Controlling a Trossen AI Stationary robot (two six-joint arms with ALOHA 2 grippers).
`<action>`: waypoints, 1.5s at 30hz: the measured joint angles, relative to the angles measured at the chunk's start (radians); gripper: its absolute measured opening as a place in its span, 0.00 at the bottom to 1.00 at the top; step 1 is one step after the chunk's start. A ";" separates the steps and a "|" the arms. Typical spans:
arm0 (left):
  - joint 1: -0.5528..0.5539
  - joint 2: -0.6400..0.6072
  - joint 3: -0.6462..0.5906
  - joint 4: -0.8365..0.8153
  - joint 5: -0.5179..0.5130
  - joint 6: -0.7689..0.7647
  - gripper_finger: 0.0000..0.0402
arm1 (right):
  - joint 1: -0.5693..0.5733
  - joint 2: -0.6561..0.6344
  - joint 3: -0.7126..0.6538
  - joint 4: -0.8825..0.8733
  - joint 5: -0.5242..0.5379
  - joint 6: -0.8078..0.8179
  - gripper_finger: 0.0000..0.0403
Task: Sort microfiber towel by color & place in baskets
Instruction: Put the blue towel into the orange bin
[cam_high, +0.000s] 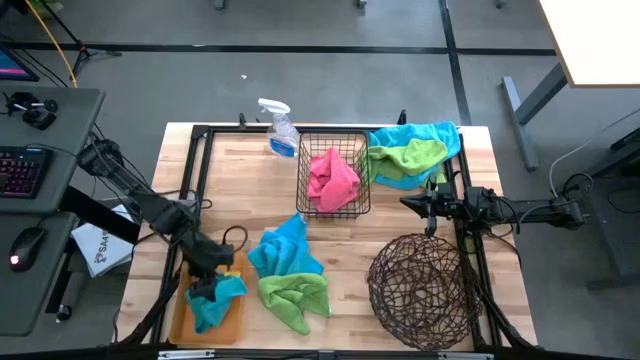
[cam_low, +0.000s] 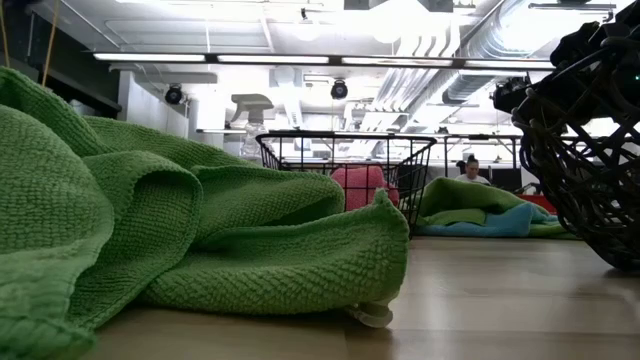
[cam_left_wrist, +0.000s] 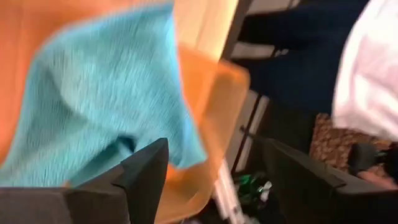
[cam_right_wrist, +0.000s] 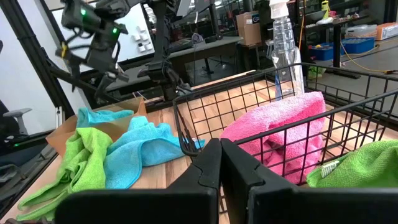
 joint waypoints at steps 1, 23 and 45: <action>0.023 0.000 0.015 0.001 0.000 0.020 0.63 | 0.000 0.000 0.000 0.000 0.000 0.000 0.00; 0.251 0.483 0.396 -0.265 -0.602 0.797 0.63 | 0.000 0.000 0.000 0.000 0.000 0.000 0.00; 0.388 0.798 0.373 -0.144 -0.544 0.679 0.57 | 0.000 0.000 0.000 0.000 0.000 0.000 0.00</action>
